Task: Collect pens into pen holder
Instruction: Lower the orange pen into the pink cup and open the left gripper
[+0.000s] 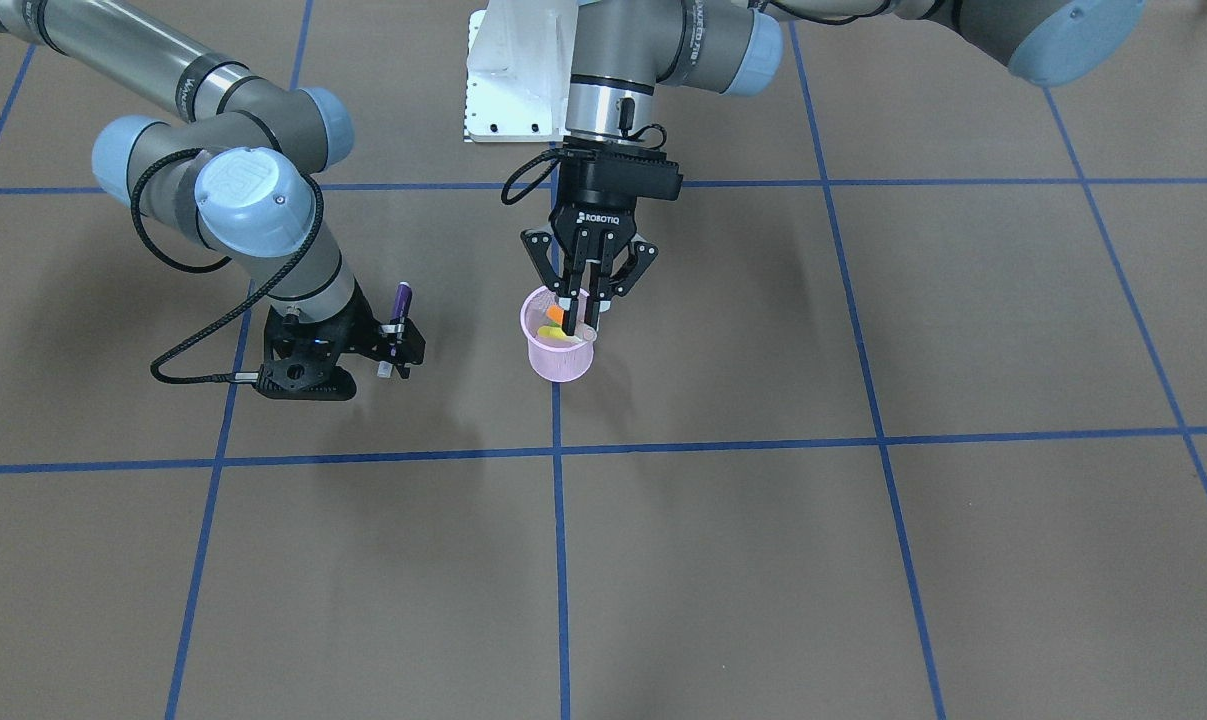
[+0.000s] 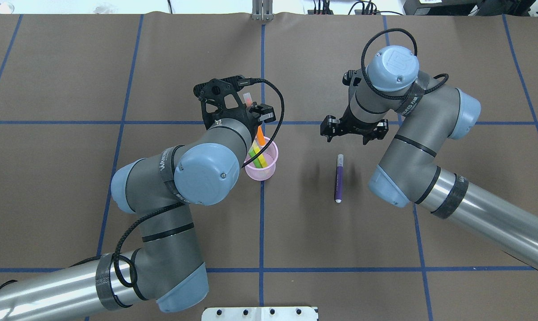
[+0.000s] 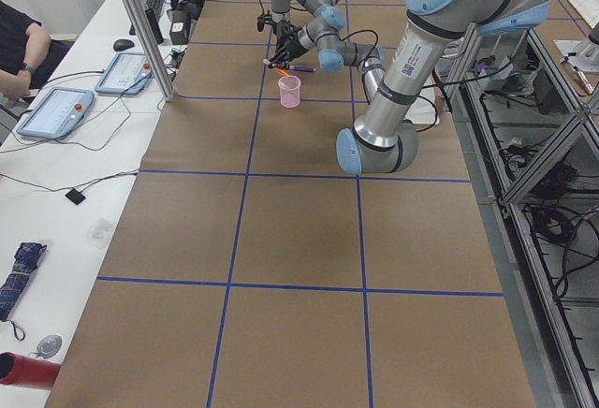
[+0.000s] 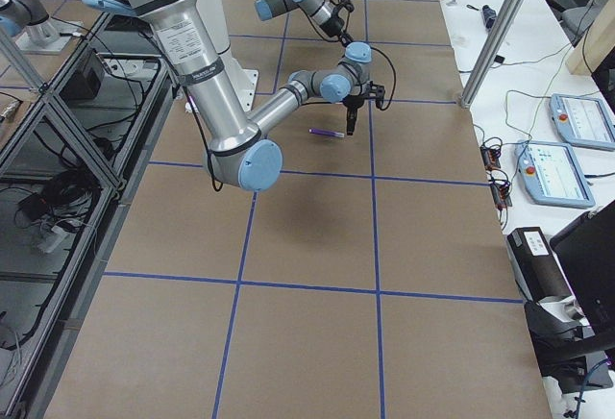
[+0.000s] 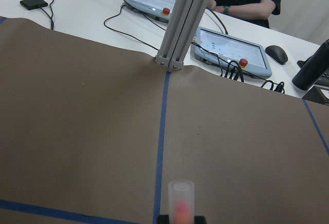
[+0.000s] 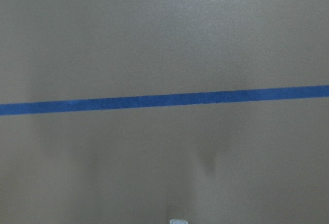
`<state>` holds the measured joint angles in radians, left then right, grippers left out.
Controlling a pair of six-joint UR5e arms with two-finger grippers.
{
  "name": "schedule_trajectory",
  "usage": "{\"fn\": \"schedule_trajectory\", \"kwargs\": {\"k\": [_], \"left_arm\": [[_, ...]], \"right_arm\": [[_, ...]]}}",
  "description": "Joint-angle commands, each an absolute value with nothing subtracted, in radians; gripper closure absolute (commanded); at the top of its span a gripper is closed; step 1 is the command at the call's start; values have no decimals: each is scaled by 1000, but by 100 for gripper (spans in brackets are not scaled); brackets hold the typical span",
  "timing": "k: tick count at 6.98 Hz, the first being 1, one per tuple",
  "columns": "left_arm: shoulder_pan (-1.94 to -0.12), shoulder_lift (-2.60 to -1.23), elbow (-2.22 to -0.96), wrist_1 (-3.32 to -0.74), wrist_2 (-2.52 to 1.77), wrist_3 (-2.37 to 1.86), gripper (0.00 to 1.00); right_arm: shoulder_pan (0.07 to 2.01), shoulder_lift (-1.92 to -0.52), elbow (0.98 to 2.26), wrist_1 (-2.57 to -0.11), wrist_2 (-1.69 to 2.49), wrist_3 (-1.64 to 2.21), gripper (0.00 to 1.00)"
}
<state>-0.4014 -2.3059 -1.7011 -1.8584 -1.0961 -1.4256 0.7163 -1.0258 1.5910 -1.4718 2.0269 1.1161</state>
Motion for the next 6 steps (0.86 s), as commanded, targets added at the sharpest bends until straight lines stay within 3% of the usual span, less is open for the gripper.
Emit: {"fn": "schedule_trajectory", "kwargs": {"k": [1,6], "left_arm": [[-388,-2370,-1604,-1862,-1069,-1443,100],[-376,-2367,-1571,-1868,-1063,-1459,100]], "right_arm": [[713,-1025,1579,-1468,2028,1132,0],[707,-1012,1555,-1465,2028,1155,0]]}}
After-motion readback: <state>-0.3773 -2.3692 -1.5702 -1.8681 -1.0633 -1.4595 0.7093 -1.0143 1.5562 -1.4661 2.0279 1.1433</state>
